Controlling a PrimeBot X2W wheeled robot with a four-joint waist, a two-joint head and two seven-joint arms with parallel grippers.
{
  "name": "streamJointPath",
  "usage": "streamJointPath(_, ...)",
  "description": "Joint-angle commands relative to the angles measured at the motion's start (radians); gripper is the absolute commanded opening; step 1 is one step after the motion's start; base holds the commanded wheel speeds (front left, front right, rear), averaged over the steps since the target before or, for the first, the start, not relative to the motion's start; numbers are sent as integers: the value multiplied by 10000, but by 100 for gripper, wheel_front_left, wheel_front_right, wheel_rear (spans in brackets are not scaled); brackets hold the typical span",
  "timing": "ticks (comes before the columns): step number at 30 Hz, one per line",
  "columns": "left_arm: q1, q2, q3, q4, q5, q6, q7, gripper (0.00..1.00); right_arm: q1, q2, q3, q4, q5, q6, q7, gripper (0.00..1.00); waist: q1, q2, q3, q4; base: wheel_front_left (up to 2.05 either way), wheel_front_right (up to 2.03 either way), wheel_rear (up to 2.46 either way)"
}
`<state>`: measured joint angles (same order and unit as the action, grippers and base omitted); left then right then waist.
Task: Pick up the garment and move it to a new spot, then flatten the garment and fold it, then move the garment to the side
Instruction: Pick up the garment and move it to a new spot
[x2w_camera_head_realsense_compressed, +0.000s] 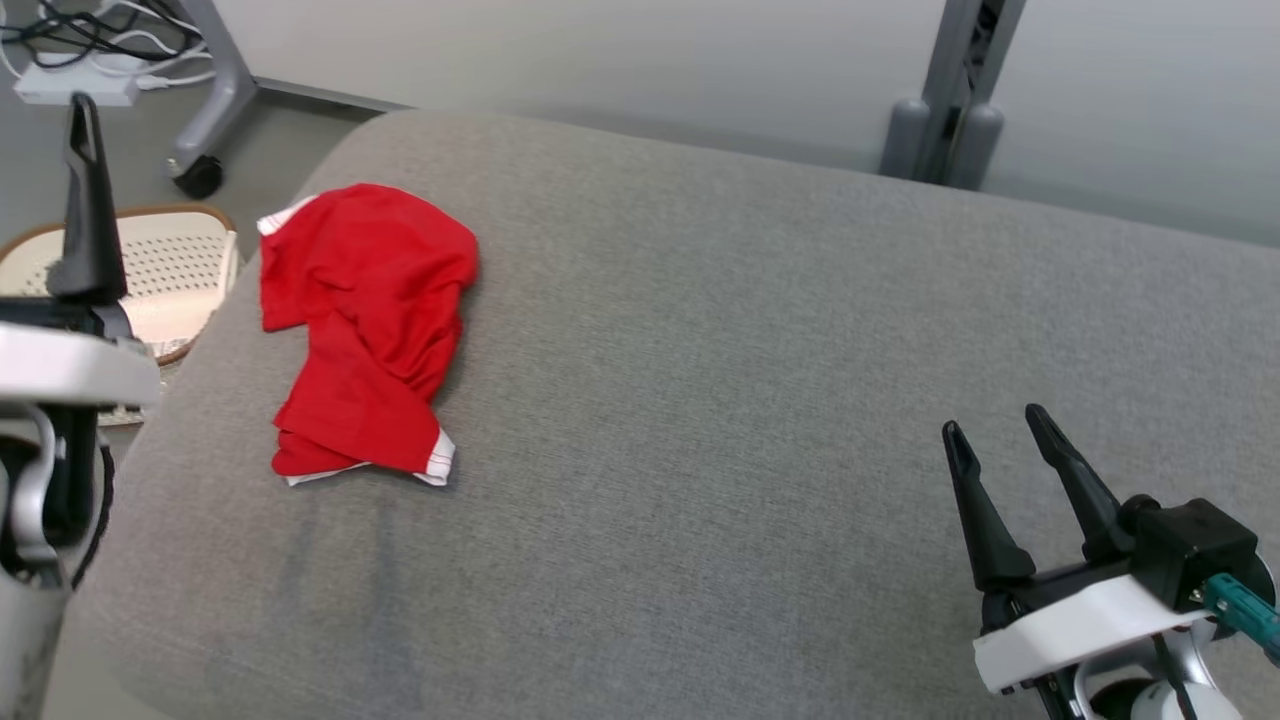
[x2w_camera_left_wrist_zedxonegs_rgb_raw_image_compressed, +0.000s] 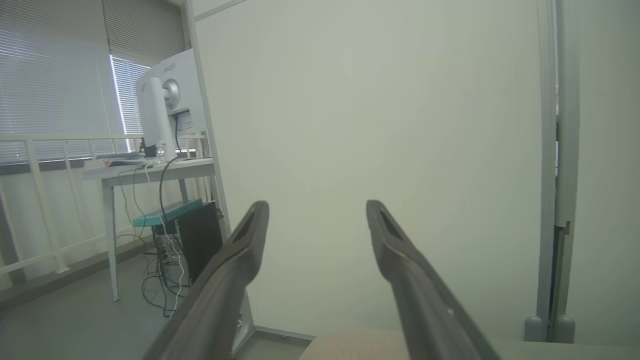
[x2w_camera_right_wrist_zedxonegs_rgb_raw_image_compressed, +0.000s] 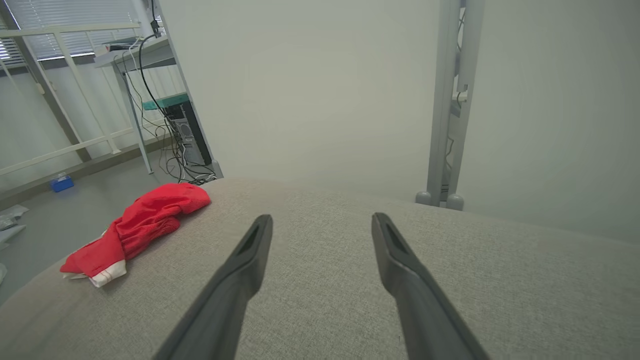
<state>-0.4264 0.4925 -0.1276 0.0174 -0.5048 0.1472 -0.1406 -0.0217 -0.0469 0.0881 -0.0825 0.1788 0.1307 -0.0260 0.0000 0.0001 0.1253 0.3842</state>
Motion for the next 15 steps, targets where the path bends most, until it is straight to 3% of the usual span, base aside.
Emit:
streamJointPath(1,-363,81,-99,439,-169,-193,297,100,-199,-66,10,-70,-74,2,43,100,0,-1,373,-364,0,0,0)
streamJointPath(7,-1343,-48,-593,3047,-803,-1203,1174,100,-445,-65,-17,-237,-179,2,112,100,0,-1,1169,-936,0,0,0)
streamJointPath(15,-1858,-668,-966,6951,-1481,-2091,1764,100,-868,-66,-2,-402,-433,2,262,100,0,-1,2082,-1330,0,0,0)
